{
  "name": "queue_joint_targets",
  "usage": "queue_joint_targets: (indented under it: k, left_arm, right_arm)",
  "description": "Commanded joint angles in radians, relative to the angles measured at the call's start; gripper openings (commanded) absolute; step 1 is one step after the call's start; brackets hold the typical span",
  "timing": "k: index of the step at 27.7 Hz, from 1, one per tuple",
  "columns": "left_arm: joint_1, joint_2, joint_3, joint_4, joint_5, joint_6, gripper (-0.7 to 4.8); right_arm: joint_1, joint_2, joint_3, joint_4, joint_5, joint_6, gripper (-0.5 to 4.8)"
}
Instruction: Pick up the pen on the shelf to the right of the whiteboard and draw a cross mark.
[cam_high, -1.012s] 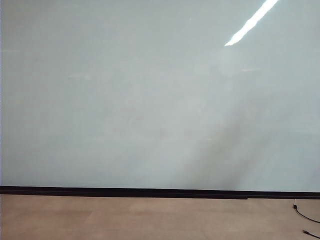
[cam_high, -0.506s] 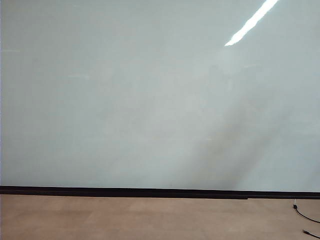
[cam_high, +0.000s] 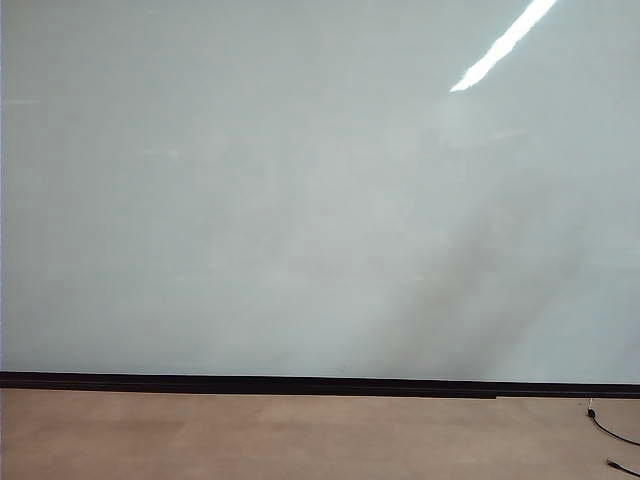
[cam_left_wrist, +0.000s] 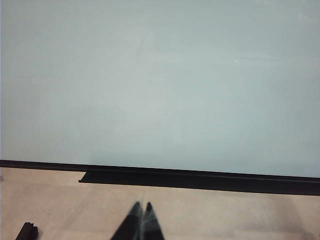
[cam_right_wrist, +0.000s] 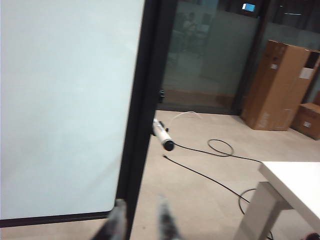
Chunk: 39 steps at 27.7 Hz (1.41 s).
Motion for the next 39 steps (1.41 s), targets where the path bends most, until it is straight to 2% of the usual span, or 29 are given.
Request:
queue_joint_targets:
  k: [1, 7, 11, 16, 19, 20, 25, 31, 35, 39]
  left_arm:
    - [0.0, 0.0, 0.003, 0.008, 0.004, 0.004, -0.05]
    - [0.0, 0.0, 0.003, 0.008, 0.004, 0.004, -0.05]
    - [0.0, 0.0, 0.003, 0.008, 0.004, 0.004, -0.04]
    - [0.0, 0.0, 0.003, 0.008, 0.004, 0.004, -0.04]
    - [0.0, 0.0, 0.003, 0.008, 0.004, 0.004, -0.04]
    - [0.0, 0.0, 0.003, 0.008, 0.004, 0.004, -0.04]
    - [0.0, 0.0, 0.003, 0.008, 0.004, 0.004, -0.04]
    - [0.0, 0.0, 0.003, 0.008, 0.004, 0.004, -0.04]
    - [0.0, 0.0, 0.003, 0.008, 0.004, 0.004, -0.04]
    - [0.0, 0.0, 0.003, 0.008, 0.004, 0.004, -0.05]
  right_arm:
    - [0.0, 0.0, 0.005, 0.013, -0.011, 0.003, 1.25]
    - [0.0, 0.001, 0.046, 0.002, 0.003, 0.001, 1.28]
    - [-0.002, 0.03, 0.089, -0.027, 0.016, -0.012, 1.54]
    - [-0.012, 0.122, 0.144, -0.023, -0.006, -0.026, 2.21]
    - [-0.034, 0.173, 0.165, 0.006, -0.06, -0.026, 2.38]
    - [-0.061, 0.189, 0.168, 0.03, -0.106, -0.025, 2.57]
    - [-0.24, 0.192, 0.168, 0.047, -0.353, -0.011, 2.67]
    - [-0.416, 0.201, 0.167, 0.048, -0.549, 0.05, 2.67]
    - [-0.508, 0.211, 0.167, 0.068, -0.636, 0.084, 2.67]
    - [-0.552, 0.224, 0.167, 0.098, -0.668, 0.111, 2.67]
